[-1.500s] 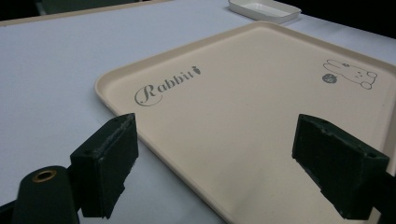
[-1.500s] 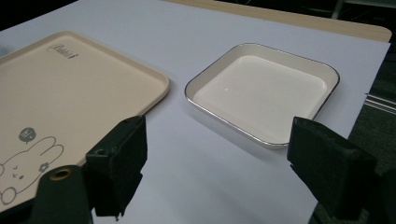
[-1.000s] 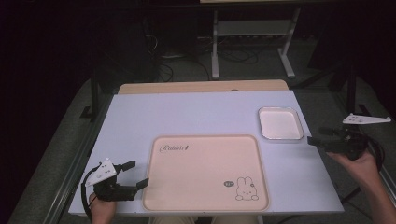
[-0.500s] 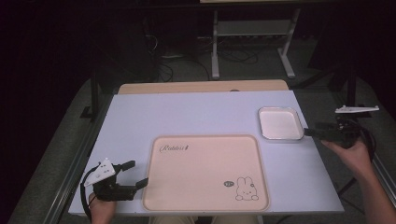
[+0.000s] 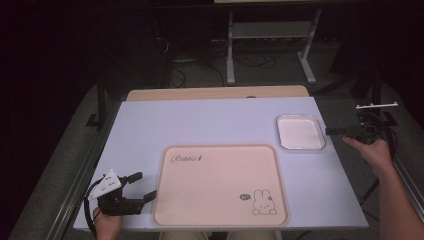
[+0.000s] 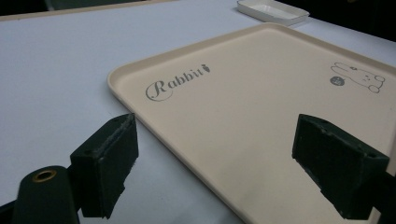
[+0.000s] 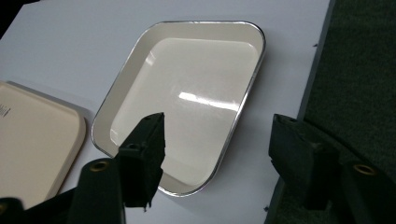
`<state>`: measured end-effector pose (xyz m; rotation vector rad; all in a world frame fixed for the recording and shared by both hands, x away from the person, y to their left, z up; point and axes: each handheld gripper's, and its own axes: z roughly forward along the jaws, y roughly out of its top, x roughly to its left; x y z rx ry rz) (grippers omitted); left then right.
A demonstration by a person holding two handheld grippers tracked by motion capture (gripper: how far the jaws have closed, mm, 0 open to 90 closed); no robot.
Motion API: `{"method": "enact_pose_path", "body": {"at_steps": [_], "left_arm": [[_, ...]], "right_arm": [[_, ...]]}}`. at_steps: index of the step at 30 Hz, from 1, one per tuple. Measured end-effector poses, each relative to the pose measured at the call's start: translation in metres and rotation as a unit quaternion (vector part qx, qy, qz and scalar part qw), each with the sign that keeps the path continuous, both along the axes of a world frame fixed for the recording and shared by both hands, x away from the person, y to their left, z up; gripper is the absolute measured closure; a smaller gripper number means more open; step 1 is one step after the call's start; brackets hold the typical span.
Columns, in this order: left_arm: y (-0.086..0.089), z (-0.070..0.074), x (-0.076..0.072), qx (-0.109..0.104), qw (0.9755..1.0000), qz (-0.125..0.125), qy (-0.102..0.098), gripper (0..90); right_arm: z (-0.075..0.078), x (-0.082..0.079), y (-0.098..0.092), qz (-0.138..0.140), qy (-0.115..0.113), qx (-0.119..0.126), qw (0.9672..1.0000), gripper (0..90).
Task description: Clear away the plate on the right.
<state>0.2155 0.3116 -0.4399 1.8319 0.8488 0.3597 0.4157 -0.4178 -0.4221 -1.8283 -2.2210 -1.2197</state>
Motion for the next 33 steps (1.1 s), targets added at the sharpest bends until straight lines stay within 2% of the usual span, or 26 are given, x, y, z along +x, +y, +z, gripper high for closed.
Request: {"method": "enact_pose_path", "body": {"at_steps": [3, 5, 7, 10, 18, 22, 25, 27, 32, 33], "left_arm": [[0.0, 0.0, 0.0, 0.003, 1.0, 0.002, -0.002, 14.0], [0.0, 0.0, -0.001, 0.002, 1.0, 0.002, -0.002, 14.0], [0.0, 0.0, 0.0, 0.003, 1.0, 0.003, -0.001, 14.0], [0.001, 0.0, 0.0, 0.004, 1.0, 0.005, 0.0, 14.0], [0.003, 0.0, -0.001, 0.005, 0.9999, 0.01, -0.001, 14.0], [0.002, 0.0, -0.001, 0.005, 0.9999, 0.01, -0.001, 14.0], [0.002, 0.0, 0.0, 0.005, 0.9999, 0.01, -0.001, 14.0], [0.003, 0.0, -0.001, 0.004, 0.9999, 0.01, 0.0, 14.0], [0.003, 0.0, -0.001, 0.004, 0.9999, 0.011, 0.001, 14.0], [0.003, 0.0, -0.001, 0.004, 0.9999, 0.01, 0.0, 14.0]], "right_arm": [[-0.003, 0.006, 0.0, -0.007, 0.015, 0.002, 0.9999, 40.7], [-0.005, 0.01, 0.0, -0.008, 0.028, 0.011, 0.9995, 44.1], [-0.008, 0.016, 0.0, -0.007, 0.048, 0.023, 0.9986, 47.1], [-0.009, 0.022, 0.003, -0.018, 0.068, 0.026, 0.9972, 50.8], [-0.018, 0.035, 0.009, -0.042, 0.109, 0.01, 0.9931, 62.8], [-0.018, 0.039, 0.009, -0.048, 0.114, 0.018, 0.9922, 68.3], [-0.019, 0.041, 0.009, -0.055, 0.118, 0.014, 0.9914, 70.8], [-0.022, 0.043, 0.011, -0.057, 0.129, 0.01, 0.9899, 72.1], [-0.023, 0.046, 0.015, -0.064, 0.132, 0.007, 0.9892, 75.9], [-0.025, 0.048, 0.017, -0.067, 0.14, 0.001, 0.988, 77.5]]}}
